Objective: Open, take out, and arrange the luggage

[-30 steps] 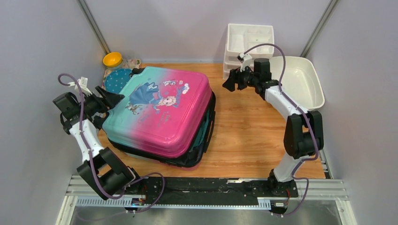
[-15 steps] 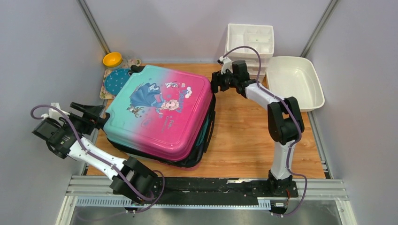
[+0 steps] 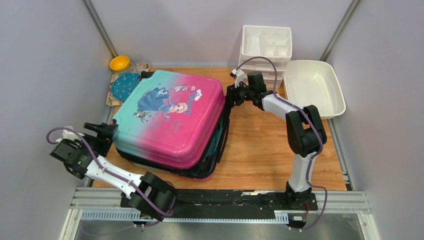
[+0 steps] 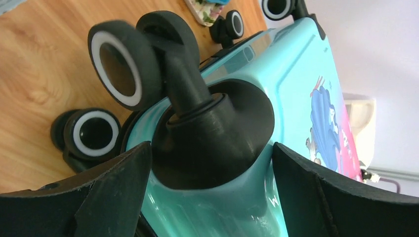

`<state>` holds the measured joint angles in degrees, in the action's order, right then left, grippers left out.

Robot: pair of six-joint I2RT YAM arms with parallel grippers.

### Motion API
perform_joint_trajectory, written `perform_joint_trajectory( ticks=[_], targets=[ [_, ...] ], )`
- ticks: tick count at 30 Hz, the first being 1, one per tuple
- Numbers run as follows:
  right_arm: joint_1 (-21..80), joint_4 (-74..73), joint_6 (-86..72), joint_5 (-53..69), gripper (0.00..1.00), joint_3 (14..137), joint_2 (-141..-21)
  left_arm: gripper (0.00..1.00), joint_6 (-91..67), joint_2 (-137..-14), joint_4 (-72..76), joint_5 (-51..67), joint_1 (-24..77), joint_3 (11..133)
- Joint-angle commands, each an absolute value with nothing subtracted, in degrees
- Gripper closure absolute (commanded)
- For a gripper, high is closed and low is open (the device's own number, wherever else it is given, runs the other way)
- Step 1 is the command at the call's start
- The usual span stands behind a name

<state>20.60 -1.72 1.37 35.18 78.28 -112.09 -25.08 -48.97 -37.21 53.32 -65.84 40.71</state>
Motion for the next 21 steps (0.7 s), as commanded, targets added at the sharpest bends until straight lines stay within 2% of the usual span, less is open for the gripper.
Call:
perform_joint_trajectory(
  ticks=[1,6,11,15,21],
  targets=[
    [22.5,-4.66,5.7,41.48,0.5,74.19,-105.92,0.05,-32.75,-49.4,-31.0,58.18,-58.55,34.38],
    [22.59,-7.2,9.31,42.71,0.53,69.88,-102.57,0.04,-37.26,-52.98,-17.95,56.08,-46.52,33.75],
    [22.59,-8.26,9.58,44.38,0.63,63.65,-98.09,0.08,-35.95,-60.89,-8.36,53.97,-39.12,38.84],
    [22.76,-7.04,7.21,46.32,0.66,57.16,-91.78,0.13,-33.84,-72.73,-4.66,53.35,-31.93,48.21],
    [26.18,-4.48,7.03,47.2,0.64,46.69,-79.66,0.14,-26.9,-87.17,-5.71,52.56,-24.09,62.98]
  ],
)
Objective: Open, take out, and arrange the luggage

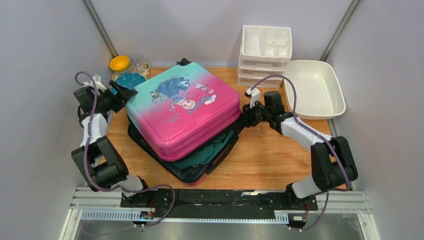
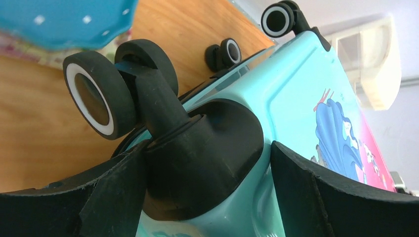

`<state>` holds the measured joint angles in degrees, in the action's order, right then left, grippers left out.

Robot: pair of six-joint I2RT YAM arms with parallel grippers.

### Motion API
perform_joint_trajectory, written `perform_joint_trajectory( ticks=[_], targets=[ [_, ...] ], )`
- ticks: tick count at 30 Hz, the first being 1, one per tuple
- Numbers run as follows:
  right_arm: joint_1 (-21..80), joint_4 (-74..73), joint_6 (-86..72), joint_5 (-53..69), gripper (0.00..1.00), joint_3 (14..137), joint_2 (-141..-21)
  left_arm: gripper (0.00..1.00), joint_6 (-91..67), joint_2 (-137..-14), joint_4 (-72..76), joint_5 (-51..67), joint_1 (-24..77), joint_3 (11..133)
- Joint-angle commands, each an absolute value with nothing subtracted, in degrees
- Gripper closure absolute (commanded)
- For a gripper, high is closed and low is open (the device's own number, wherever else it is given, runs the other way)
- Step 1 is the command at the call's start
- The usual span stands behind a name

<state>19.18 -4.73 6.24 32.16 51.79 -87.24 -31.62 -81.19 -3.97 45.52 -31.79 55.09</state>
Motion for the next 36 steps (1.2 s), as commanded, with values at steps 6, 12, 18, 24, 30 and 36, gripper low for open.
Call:
perform_joint_trajectory(
  ticks=[6,12,18,24,30,36],
  targets=[
    [32.08,-3.34,7.38,44.82,0.5,40.44,-67.53,0.13,-24.97,-96.94,-7.46,53.17,-22.32,75.21],
    [30.15,-15.1,12.21,38.16,0.23,40.17,-54.61,0.08,-23.54,-96.25,-16.7,56.33,-26.44,79.03],
    [21.72,-23.12,12.31,37.79,0.2,42.18,-51.06,0.06,-21.9,-90.44,-22.73,56.95,-34.88,77.16],
    [16.0,-15.13,2.14,38.42,0.22,44.91,-57.2,0.07,-16.46,-85.87,-30.48,54.41,-38.41,72.87],
    [15.29,-0.55,-5.0,29.89,0.32,46.57,-67.75,0.06,-4.88,-82.44,-40.67,54.14,-38.5,67.85],
    [15.12,11.93,-10.28,28.04,0.39,53.16,-83.21,0.07,3.32,-81.39,-48.94,49.31,-40.17,64.08]
  ],
)
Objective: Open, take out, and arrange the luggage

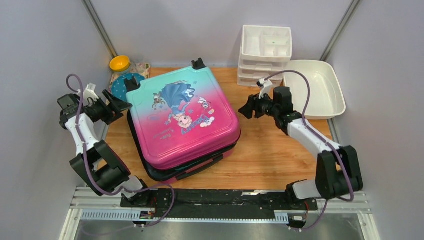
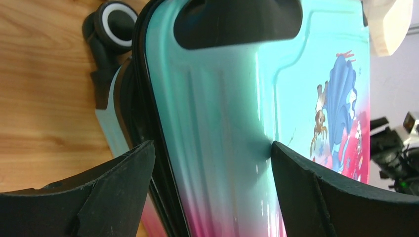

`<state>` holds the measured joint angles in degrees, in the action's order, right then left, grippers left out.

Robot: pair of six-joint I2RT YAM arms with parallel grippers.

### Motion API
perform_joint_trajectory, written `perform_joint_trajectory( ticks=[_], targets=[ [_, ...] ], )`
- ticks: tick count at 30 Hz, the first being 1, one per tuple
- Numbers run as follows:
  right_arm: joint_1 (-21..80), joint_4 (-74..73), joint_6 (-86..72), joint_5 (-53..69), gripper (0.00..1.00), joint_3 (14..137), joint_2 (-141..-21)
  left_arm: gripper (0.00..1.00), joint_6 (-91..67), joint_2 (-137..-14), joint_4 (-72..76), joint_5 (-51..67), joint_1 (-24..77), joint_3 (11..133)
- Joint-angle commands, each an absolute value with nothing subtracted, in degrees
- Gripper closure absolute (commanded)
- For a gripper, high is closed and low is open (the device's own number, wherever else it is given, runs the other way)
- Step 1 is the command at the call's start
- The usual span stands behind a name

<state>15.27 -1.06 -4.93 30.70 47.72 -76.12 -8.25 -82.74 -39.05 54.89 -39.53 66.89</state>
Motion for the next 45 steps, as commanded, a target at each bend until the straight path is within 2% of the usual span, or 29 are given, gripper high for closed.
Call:
perform_joint_trajectory(
  ticks=[1,6,9,13,17,21,28,31,35,39,41,45],
  targets=[
    [15.73,13.08,-10.2,27.78,0.39,54.39,-85.23,0.06,4.99,-81.47,-50.0,47.48,-40.34,63.55],
    [17.4,16.88,-8.35,30.58,0.39,63.0,-96.31,0.06,13.62,-83.14,-57.3,43.42,-42.1,61.96],
    [19.07,15.74,-9.4,35.23,0.43,67.84,-100.72,0.04,14.67,-83.58,-58.44,40.44,-42.63,63.89],
    [21.87,18.1,-9.06,44.62,0.43,65.49,-98.45,0.02,17.57,-84.54,-62.92,39.29,-44.29,70.73],
    [24.69,17.84,-5.63,49.21,0.43,59.52,-94.4,0.01,19.5,-89.72,-68.89,40.6,-47.63,86.87],
    [27.33,17.93,-3.08,52.99,0.44,55.2,-91.15,0.01,21.97,-94.12,-72.24,40.34,-50.36,93.95],
    [30.49,18.54,-0.7,56.6,0.46,53.53,-88.42,0.03,26.63,-94.4,-73.13,41.22,-50.45,86.68],
    [29.8,16.89,-1.75,54.42,0.45,54.92,-87.98,0.05,27.77,-94.66,-73.12,42.36,-50.27,84.91],
    [23.22,10.56,-6.49,54.4,0.38,57.04,-86.84,0.06,28.48,-94.75,-73.56,43.76,-48.52,83.67],
    [16.8,-3.39,-2.74,54.49,0.32,51.7,-79.21,0.06,27.86,-93.96,-73.22,46.67,-47.2,81.92],
    [16.7,-12.25,-0.18,54.75,0.32,49.75,-73.5,0.06,27.51,-93.26,-72.08,47.81,-47.02,80.25],
    [19.5,-17.92,-1.4,54.33,0.31,44.83,-67.42,0.06,26.37,-90.89,-68.74,49.83,-46.85,76.91]
  ],
)
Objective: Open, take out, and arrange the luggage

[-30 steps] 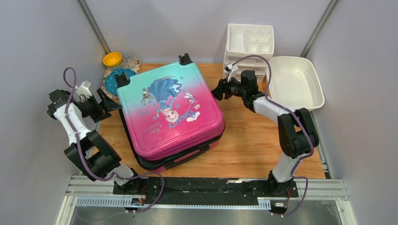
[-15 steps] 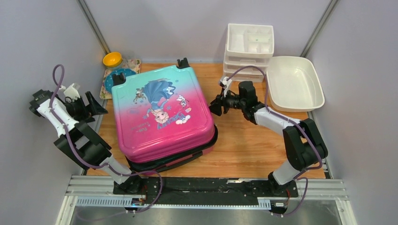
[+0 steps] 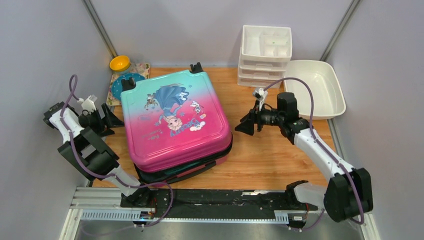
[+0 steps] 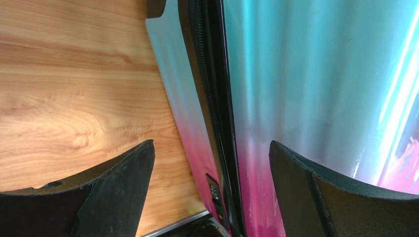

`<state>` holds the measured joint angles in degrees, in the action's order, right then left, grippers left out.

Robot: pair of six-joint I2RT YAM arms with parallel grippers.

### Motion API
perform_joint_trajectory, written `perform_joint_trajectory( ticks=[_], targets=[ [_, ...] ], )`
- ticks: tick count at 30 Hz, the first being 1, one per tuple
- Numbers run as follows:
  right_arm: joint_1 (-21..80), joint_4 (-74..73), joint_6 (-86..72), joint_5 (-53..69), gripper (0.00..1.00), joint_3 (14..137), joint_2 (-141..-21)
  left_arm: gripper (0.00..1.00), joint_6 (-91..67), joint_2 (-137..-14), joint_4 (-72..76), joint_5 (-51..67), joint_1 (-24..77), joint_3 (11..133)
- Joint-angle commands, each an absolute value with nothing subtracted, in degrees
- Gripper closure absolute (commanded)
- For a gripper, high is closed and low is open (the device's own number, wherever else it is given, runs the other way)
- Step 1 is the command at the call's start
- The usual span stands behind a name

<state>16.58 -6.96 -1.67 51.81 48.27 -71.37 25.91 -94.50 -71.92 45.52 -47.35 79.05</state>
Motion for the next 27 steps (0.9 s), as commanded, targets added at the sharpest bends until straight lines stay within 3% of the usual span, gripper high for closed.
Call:
perform_joint_trajectory(
  ticks=[1,14,22,27],
  targets=[
    [20.29,-17.93,-2.71,53.79,0.32,43.52,-66.46,0.06,25.67,-90.27,-67.08,50.27,-46.85,75.34],
    [32.34,-10.47,-14.23,40.27,0.42,38.85,-72.94,0.08,27.51,-79.99,-60.21,56.77,-46.23,61.44],
    [28.65,-10.46,-16.09,31.21,0.58,47.7,-81.03,0.08,20.86,-74.88,-54.42,61.34,-47.45,55.03],
    [25.76,-8.97,-16.52,29.71,0.61,58.08,-89.88,0.09,18.28,-74.54,-52.56,63.02,-47.64,54.32]
  ],
)
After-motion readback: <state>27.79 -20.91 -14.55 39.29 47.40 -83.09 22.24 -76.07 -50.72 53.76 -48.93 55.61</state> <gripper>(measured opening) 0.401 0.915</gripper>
